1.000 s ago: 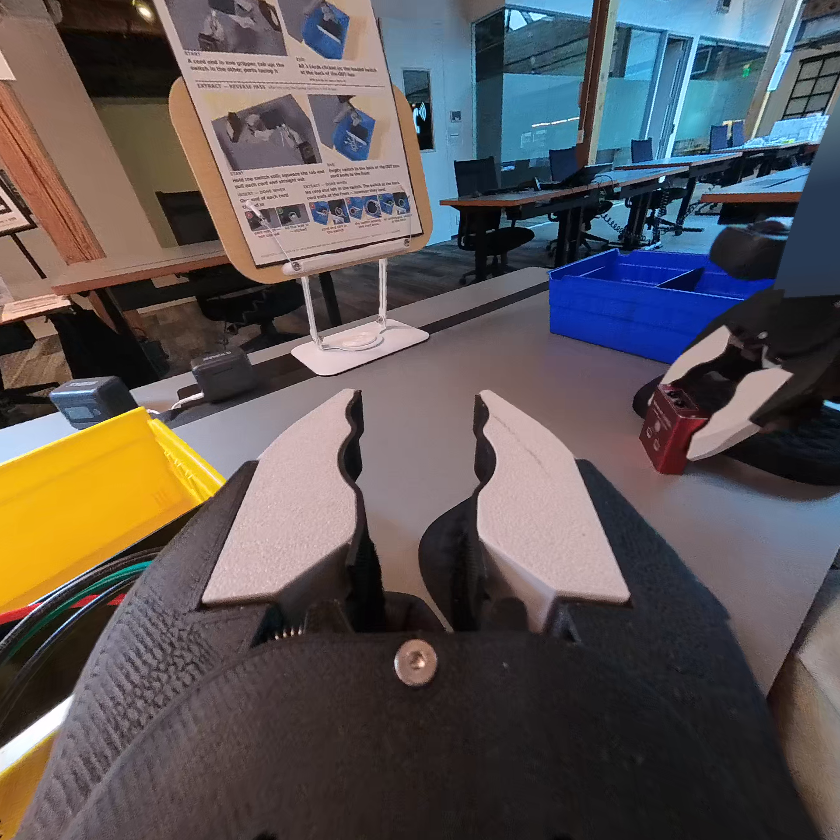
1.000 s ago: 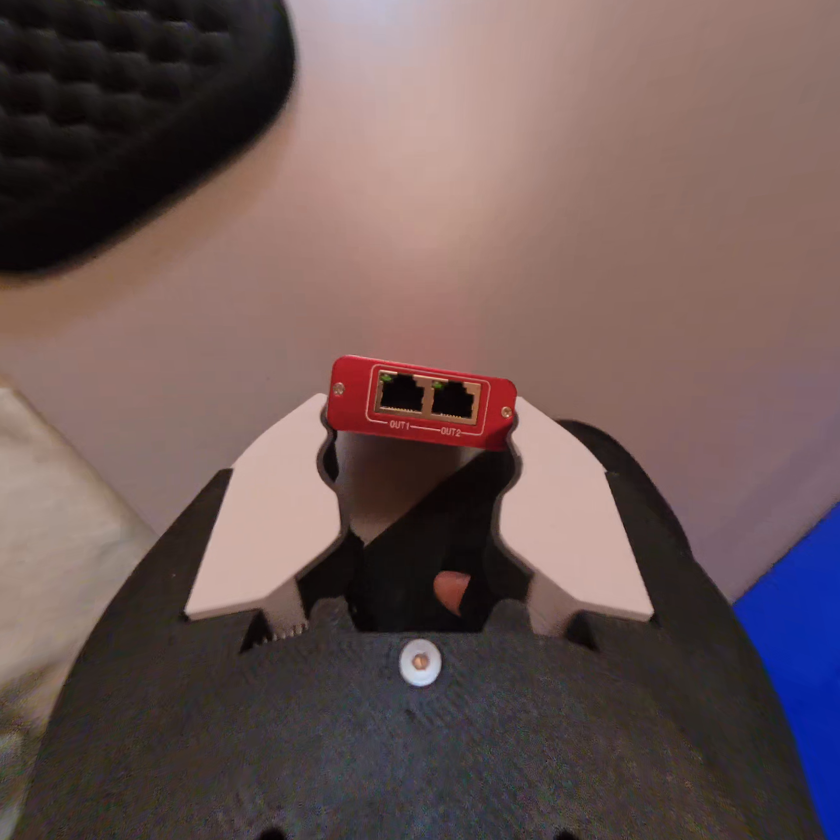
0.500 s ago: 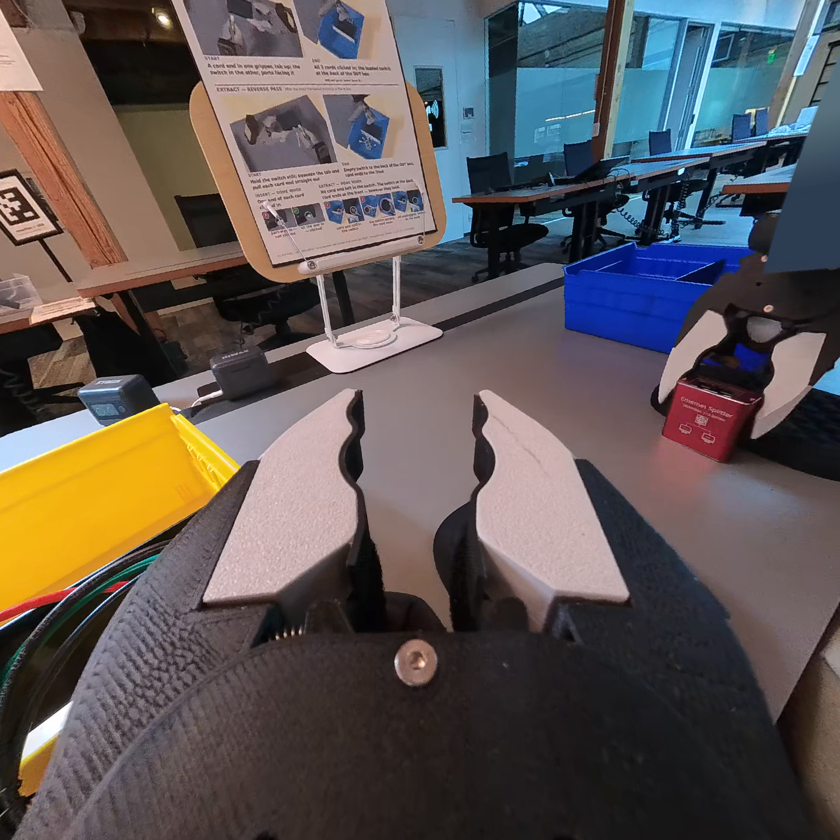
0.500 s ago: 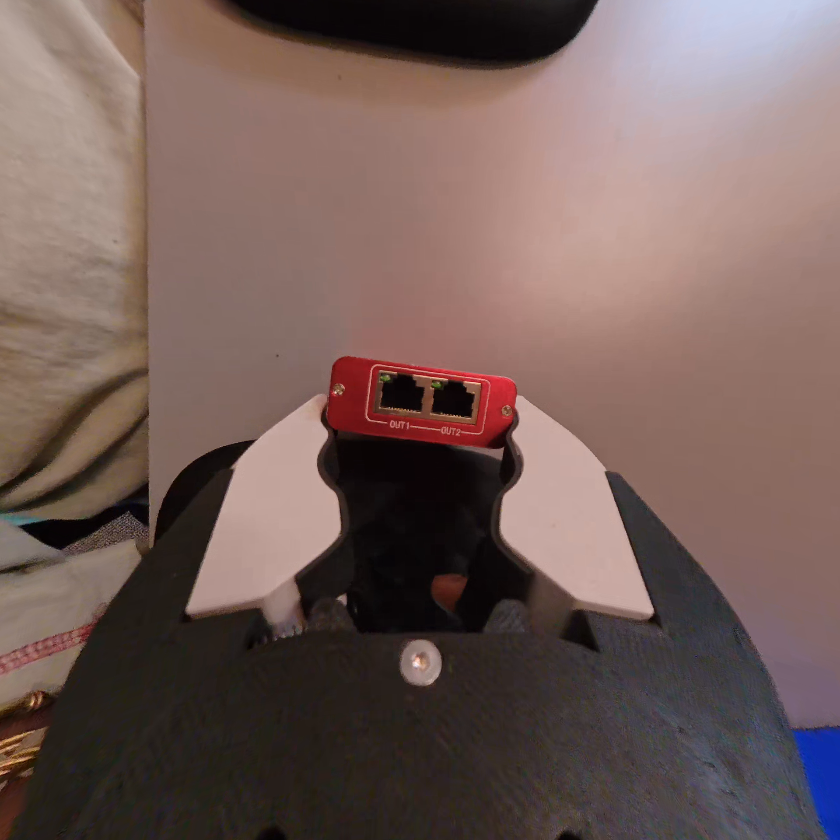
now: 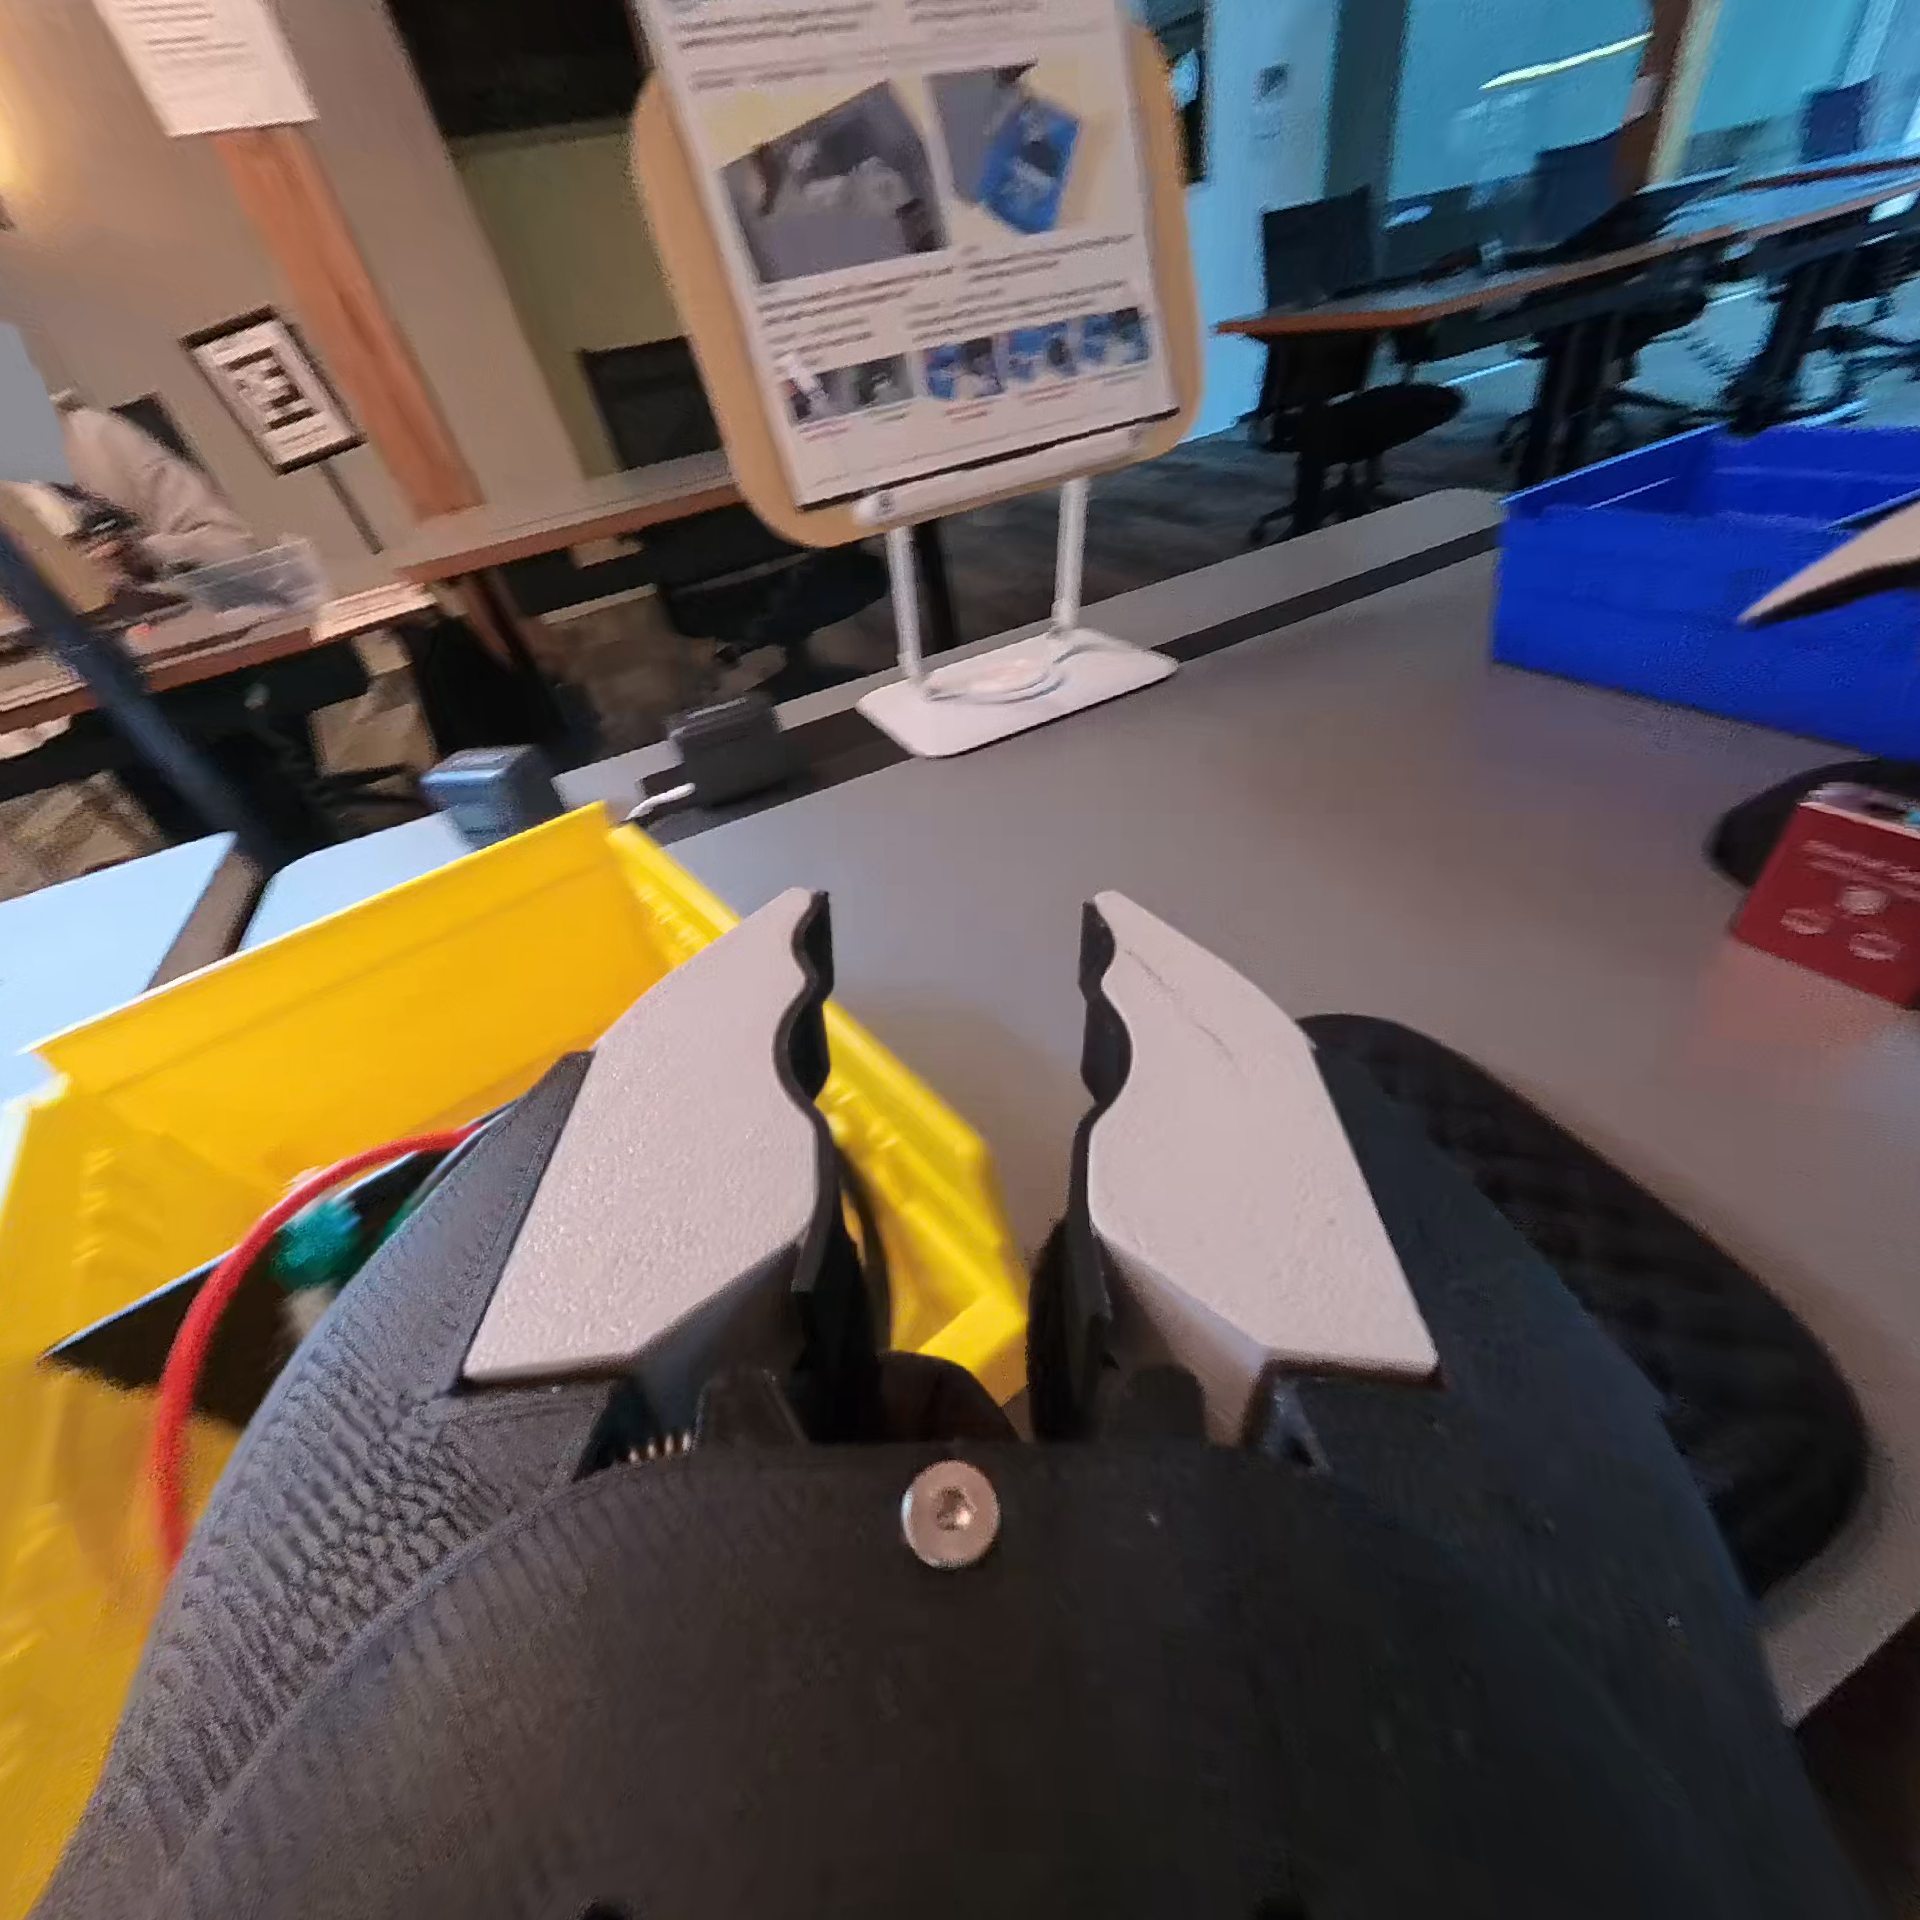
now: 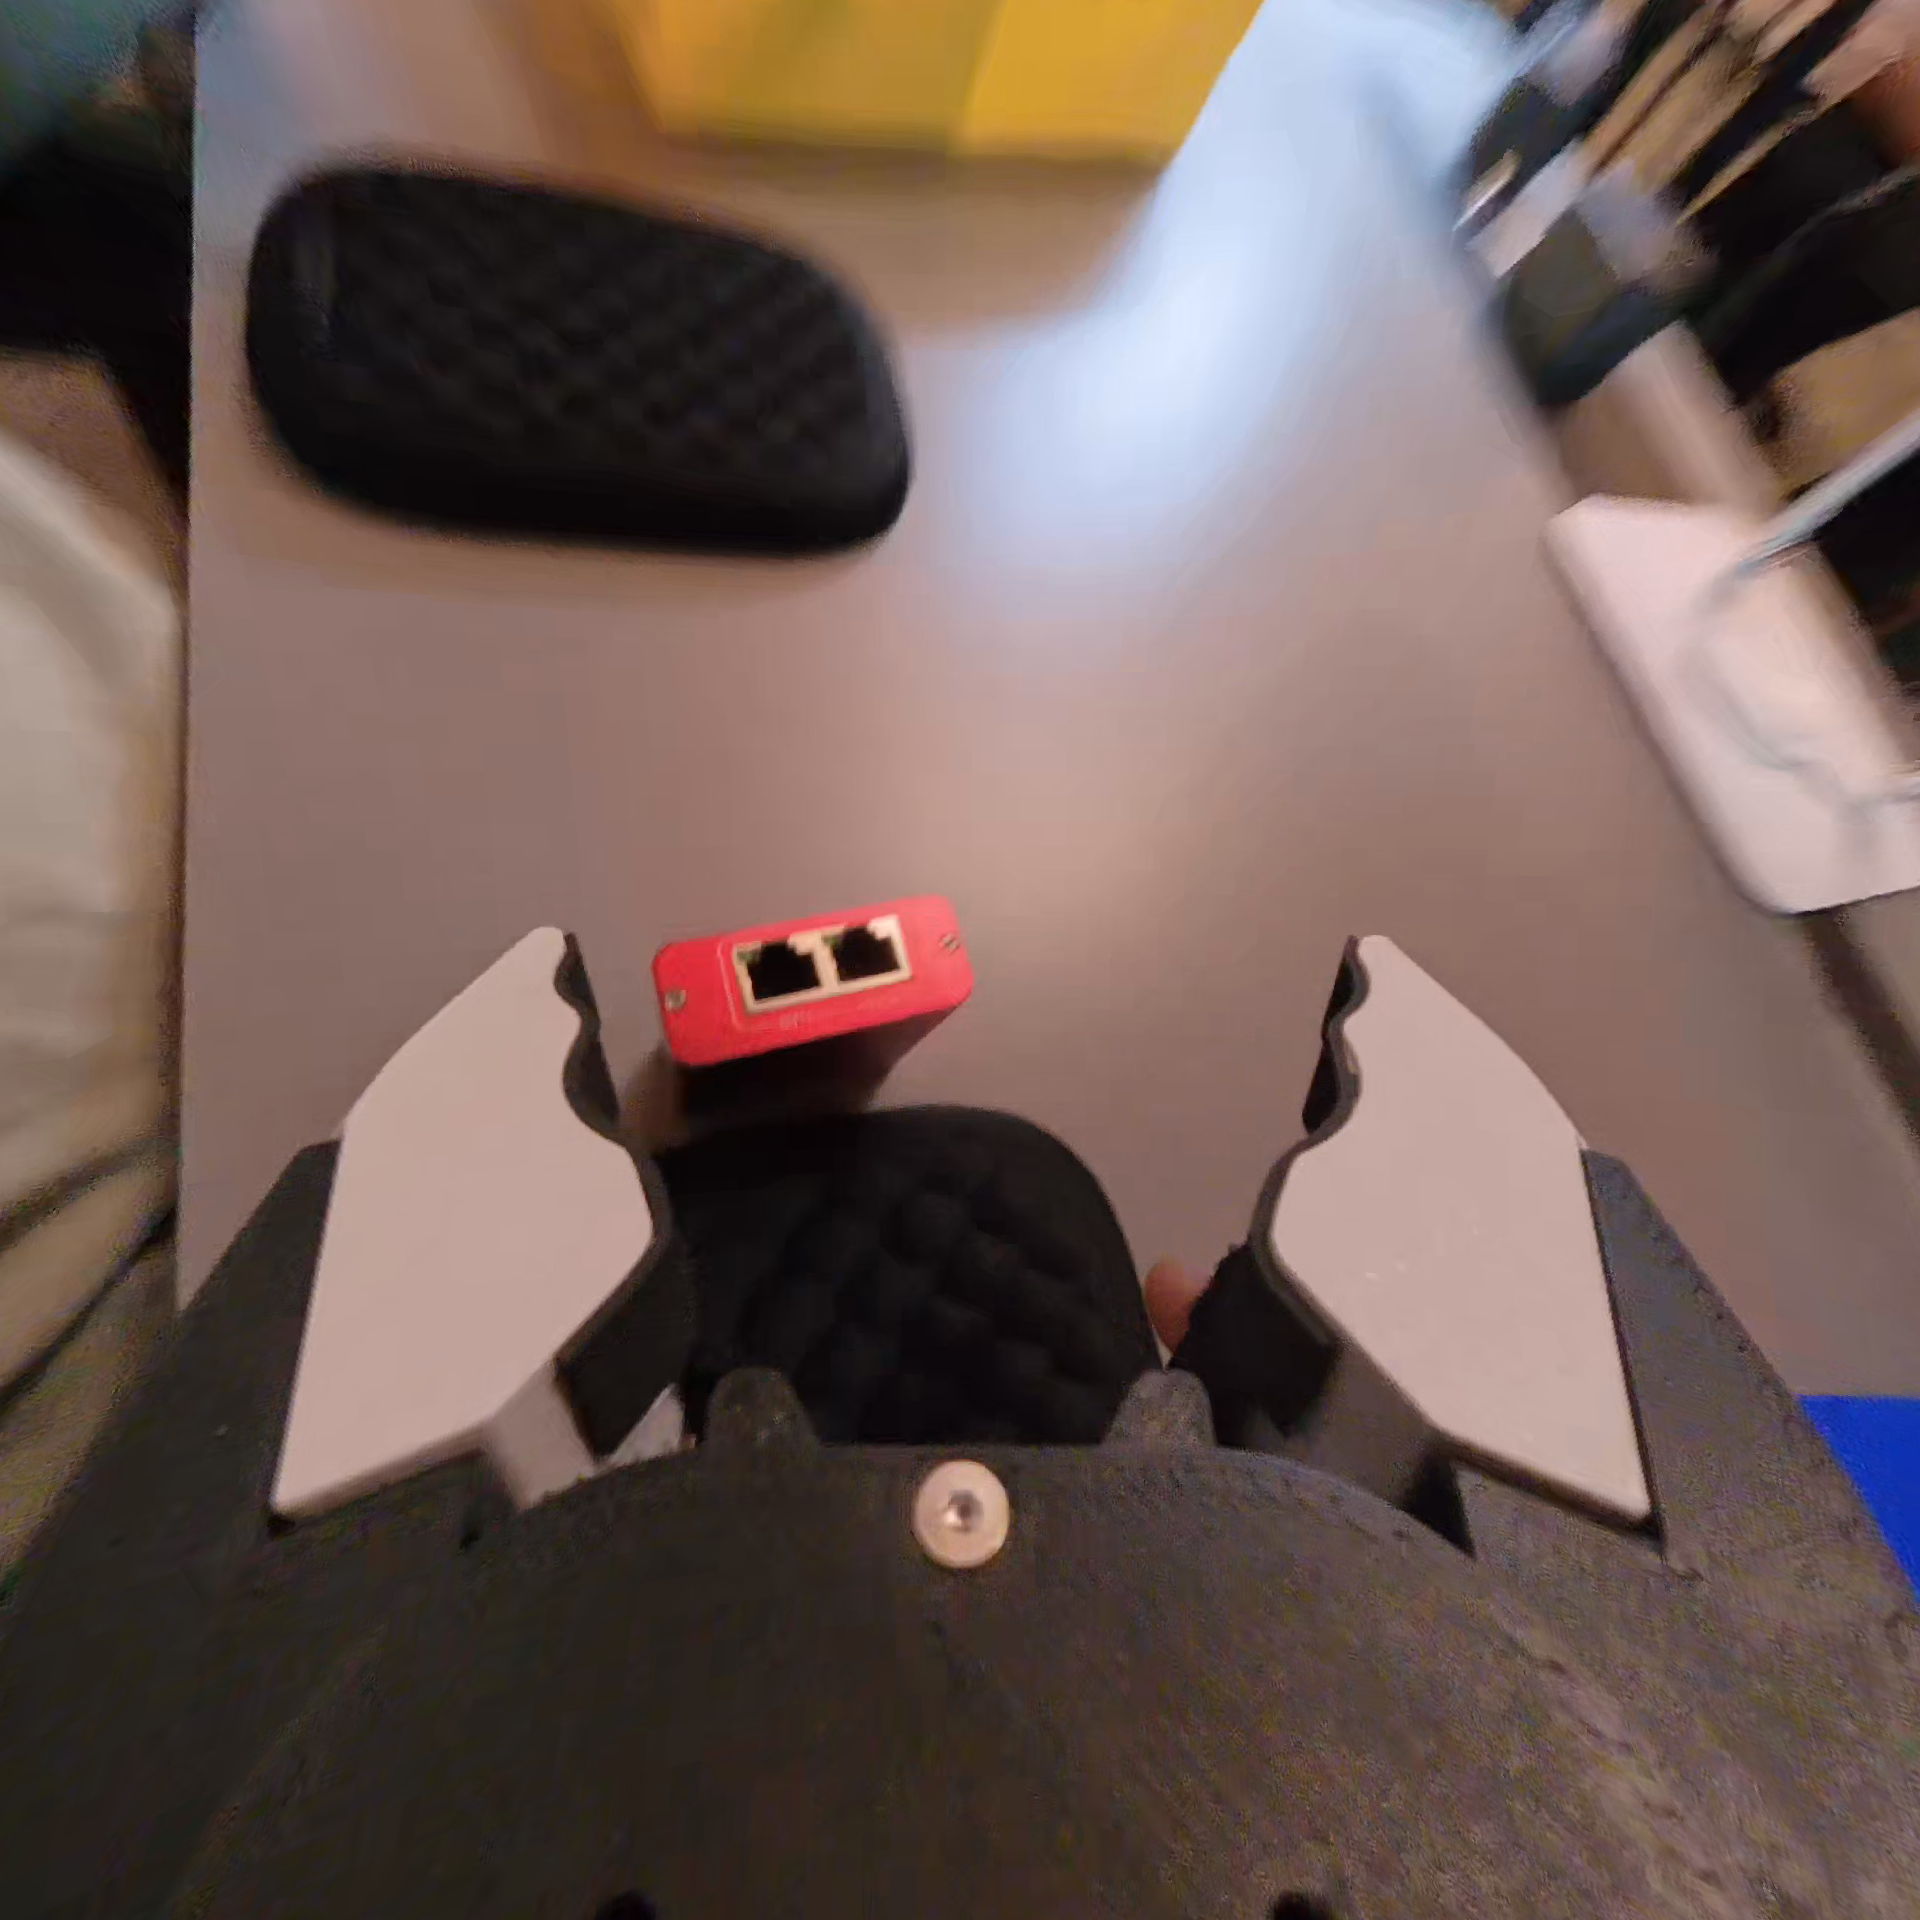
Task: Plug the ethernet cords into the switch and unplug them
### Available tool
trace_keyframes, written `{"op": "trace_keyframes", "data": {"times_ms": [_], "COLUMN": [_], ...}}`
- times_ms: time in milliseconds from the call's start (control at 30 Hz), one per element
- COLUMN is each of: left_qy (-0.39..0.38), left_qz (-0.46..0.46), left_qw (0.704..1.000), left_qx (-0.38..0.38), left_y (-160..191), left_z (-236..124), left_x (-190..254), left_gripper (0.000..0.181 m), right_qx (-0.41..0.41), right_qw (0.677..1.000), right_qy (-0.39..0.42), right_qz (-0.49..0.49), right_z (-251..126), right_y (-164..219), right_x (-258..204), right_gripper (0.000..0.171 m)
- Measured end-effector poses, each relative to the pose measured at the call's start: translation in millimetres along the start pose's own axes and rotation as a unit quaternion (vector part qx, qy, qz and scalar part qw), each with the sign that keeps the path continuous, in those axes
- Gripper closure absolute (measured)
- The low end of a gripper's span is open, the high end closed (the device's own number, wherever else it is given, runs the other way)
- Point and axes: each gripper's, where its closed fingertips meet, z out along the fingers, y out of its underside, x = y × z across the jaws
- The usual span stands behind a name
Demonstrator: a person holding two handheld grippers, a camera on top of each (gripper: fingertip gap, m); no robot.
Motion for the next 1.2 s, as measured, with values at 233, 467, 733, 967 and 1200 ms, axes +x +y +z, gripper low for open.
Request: {"op": "trace_keyframes", "data": {"times_ms": [233, 467, 733, 967, 1200], "left_qy": [-0.132, -0.202, -0.17, -0.139, -0.186], "left_qz": [-0.04, 0.022, 0.125, 0.155, 0.139], "left_qw": [0.99, 0.946, 0.928, 0.914, 0.926], "left_qx": [-0.043, -0.253, -0.307, -0.348, -0.297], "left_y": [15.3, 76.7, 97.8, 122.3, 89.4], "left_z": [-40.3, -48.4, -1.4, 20.4, 2.4], "left_x": [-60.8, -89.8, -123.1, -145.1, -144.8], "left_gripper": [0.135, 0.136, 0.146, 0.152, 0.174], "right_qx": [0.29, 0.258, 0.223, 0.22, 0.214], "right_qw": [0.947, 0.954, 0.965, 0.964, 0.966], "right_qy": [0.14, 0.152, 0.138, 0.148, 0.145], "right_qz": [0.016, 0.003, -0.018, -0.018, -0.02], "right_z": [-56.7, -50.0, -41.1, -46.4, -46.2], "right_y": [-41.6, -33.5, -28.6, -24.9, -23.6], "right_x": [13.9, 15.8, 8.4, 11.4, 10.5], "right_gripper": [0.056, 0.056, 0.058, 0.061, 0.065]}}
